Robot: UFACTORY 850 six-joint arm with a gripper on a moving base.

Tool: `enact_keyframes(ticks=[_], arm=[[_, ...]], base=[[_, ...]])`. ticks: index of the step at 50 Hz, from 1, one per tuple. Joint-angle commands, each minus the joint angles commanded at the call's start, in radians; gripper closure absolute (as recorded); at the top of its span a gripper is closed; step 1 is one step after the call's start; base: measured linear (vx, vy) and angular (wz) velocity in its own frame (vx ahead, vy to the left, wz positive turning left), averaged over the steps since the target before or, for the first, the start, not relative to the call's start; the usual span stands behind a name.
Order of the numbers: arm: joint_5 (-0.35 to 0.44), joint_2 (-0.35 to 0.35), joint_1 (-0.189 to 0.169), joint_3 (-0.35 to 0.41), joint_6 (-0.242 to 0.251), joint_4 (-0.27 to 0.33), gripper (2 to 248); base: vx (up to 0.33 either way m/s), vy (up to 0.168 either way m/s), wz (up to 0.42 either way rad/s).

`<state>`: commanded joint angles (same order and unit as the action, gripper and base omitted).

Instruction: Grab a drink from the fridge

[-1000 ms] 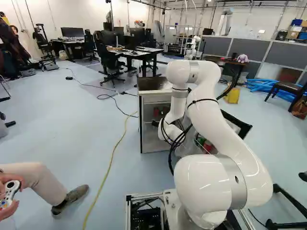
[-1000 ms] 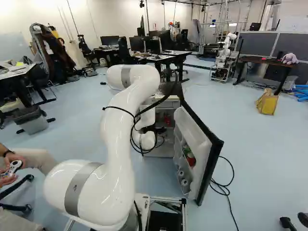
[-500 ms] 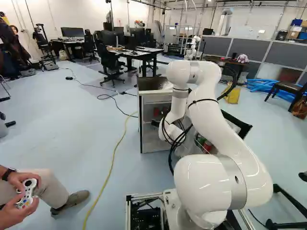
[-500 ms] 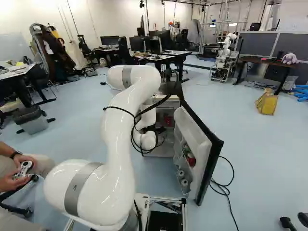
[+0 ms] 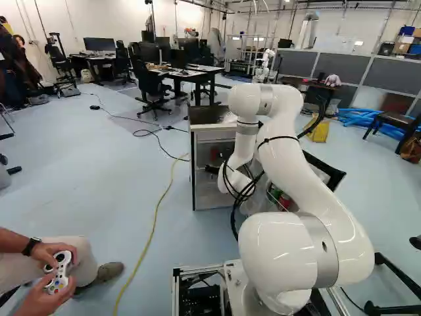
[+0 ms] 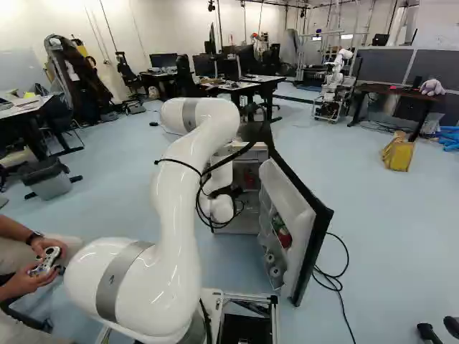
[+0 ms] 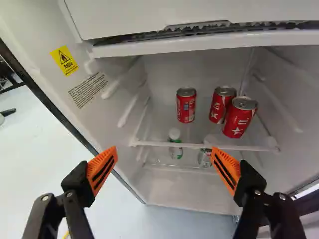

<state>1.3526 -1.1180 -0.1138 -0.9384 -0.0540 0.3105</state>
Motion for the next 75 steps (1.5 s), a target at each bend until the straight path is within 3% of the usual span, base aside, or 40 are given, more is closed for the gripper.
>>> enact_keyframes(ticks=[43,75], arm=[[0.001,-0.066,0.015,-0.131,0.000,0.015,3],[0.001,-0.106,0.022,-0.210,0.000,-0.018,3]], base=[[0.000,0.000,0.000],[0.000,0.000,0.000]])
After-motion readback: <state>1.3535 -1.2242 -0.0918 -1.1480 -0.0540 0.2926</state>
